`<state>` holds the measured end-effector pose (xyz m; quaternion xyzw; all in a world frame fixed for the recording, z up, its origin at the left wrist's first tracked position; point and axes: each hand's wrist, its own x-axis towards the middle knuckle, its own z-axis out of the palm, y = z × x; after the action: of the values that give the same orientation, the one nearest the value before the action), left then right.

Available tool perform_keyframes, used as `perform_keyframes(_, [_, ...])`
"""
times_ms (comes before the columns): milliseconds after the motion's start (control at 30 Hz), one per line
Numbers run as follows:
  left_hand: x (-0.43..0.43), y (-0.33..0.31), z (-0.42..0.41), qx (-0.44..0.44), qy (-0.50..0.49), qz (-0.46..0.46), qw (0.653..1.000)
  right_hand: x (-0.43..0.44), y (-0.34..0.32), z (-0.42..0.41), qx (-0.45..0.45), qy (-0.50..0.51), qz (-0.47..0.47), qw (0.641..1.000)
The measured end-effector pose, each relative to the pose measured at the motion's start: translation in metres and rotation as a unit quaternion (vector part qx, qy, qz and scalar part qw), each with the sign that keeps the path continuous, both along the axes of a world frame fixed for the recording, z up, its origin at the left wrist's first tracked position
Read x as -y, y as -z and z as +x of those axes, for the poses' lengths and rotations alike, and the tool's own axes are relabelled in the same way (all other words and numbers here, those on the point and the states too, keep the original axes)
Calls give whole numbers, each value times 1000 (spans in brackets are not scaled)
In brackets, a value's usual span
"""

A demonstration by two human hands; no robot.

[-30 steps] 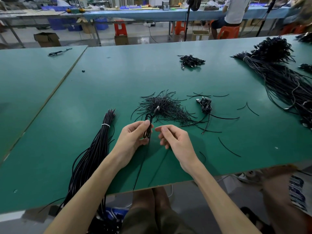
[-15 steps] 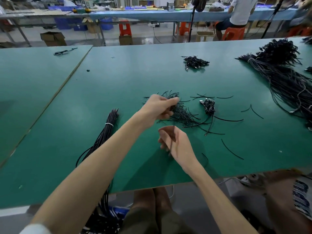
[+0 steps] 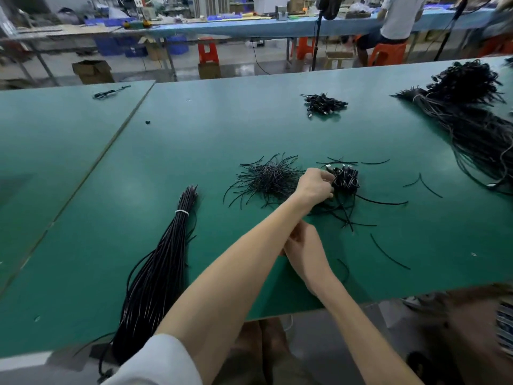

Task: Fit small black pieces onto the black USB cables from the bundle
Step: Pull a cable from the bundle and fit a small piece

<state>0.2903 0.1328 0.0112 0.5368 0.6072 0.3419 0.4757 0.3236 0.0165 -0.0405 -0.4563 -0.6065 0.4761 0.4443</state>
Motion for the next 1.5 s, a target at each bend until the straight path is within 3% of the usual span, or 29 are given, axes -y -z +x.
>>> perform_keyframes(133, [6, -1, -6, -23, 21, 28, 999, 3, -3, -1, 10, -23, 5, 1000])
perform_keyframes(300, [19, -14, -30, 24, -43, 105, 993, 7, -8, -1, 19, -44, -10, 999])
perform_keyframes(367, [28, -20, -55, 0, -46, 135, 990, 8, -9, -1, -2, -30, -21, 999])
perform_keyframes(500, [60, -17, -112, -101, -129, 196, 967, 9, -8, 0, -25, -9, -4, 1000])
perform_keyframes(600, [86, -5, -151, -244, -185, 193, 932, 9, -9, 0, -25, -16, 4, 1000])
perform_keyframes(700, [108, 6, -185, -441, -210, 147, 860, 10, -9, 0, -24, -23, 7, 999])
perform_keyframes(800, [123, 7, -209, -530, -235, 79, 811, 11, -10, 0, -19, -22, 5, 1000])
perform_keyframes(933, [132, 8, -216, -473, -255, 34, 843, 12, -10, -1, -7, -26, 6, 1000])
perform_keyframes(1100, [136, 5, -219, -448, -257, 15, 856, 11, -9, 0, 2, -25, 8, 1000])
perform_keyframes(1300, [148, 7, -226, -411, -294, 16, 863, 9, -6, 1, 4, -26, 8, 1000])
perform_keyframes(1500, [149, 10, -218, -430, -296, 16, 853, 8, -5, 2, 1, -25, 7, 1000])
